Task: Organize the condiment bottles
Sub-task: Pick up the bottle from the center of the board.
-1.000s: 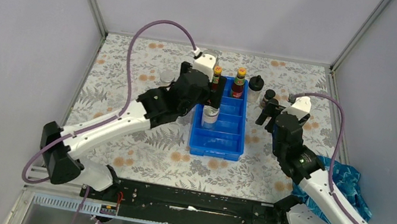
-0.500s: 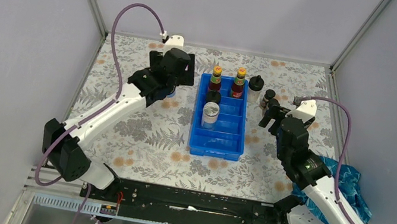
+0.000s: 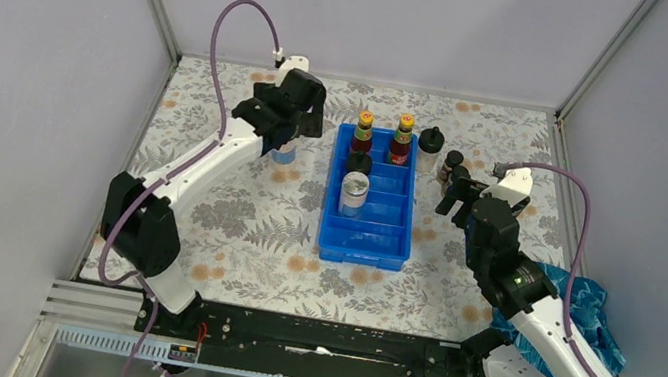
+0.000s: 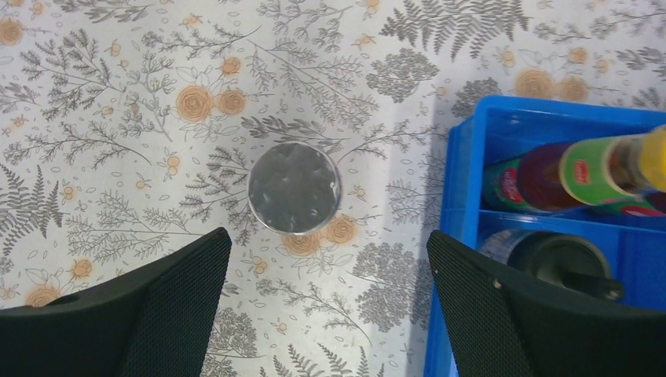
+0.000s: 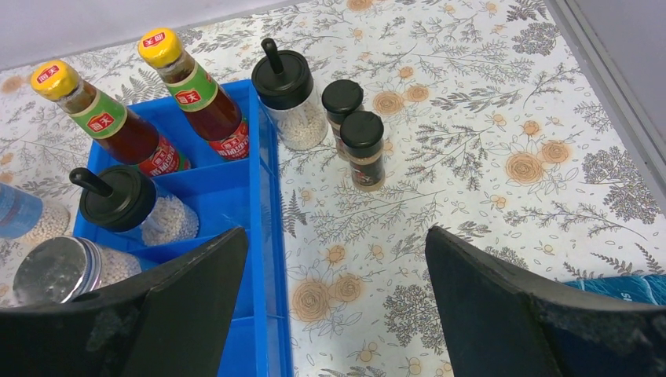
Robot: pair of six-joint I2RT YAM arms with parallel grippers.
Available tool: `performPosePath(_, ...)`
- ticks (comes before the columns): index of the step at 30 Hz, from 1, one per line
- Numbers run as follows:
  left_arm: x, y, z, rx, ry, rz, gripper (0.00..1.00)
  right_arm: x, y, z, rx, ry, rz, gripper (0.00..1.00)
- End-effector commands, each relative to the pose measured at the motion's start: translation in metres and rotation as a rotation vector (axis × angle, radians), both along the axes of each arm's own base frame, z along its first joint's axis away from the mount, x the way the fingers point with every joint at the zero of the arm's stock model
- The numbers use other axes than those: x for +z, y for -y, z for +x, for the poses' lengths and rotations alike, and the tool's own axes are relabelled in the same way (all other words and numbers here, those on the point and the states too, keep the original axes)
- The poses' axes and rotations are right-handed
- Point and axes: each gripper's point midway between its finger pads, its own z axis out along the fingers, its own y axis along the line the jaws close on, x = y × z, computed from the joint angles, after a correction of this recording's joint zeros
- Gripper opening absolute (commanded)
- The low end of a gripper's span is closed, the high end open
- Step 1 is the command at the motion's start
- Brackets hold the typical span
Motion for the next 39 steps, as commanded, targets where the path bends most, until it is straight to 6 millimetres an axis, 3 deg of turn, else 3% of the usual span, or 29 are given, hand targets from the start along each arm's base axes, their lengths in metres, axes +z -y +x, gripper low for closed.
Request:
performPosePath(1,-0.007,-0.011,0.009,0.031,-0.028,-0.013,0.99,0.018,0.000,0.005,-0.002,0.040,0.012,0.91)
performPosePath(8,-0.025,-0.024,0.022,0.045,-0.064,-0.022,0.99,0.016,-0.003,0.009,0.001,0.036,0.006,0.91)
performPosePath(18,-0.050,-0.025,0.027,0.032,-0.111,-0.027,0.99,0.009,-0.005,0.012,0.003,0.025,0.000,0.91)
performPosePath(25,-0.058,-0.025,0.029,0.028,-0.117,-0.033,0.99,0.006,-0.006,0.013,0.001,0.019,-0.005,0.91)
performPosePath(32,-0.059,-0.028,0.030,0.033,-0.113,-0.037,0.99,0.004,-0.006,0.017,-0.008,0.013,-0.015,0.91)
performPosePath(39,-0.038,-0.026,0.030,0.028,-0.052,-0.074,0.99,0.006,-0.007,0.041,-0.047,-0.028,-0.040,0.93)
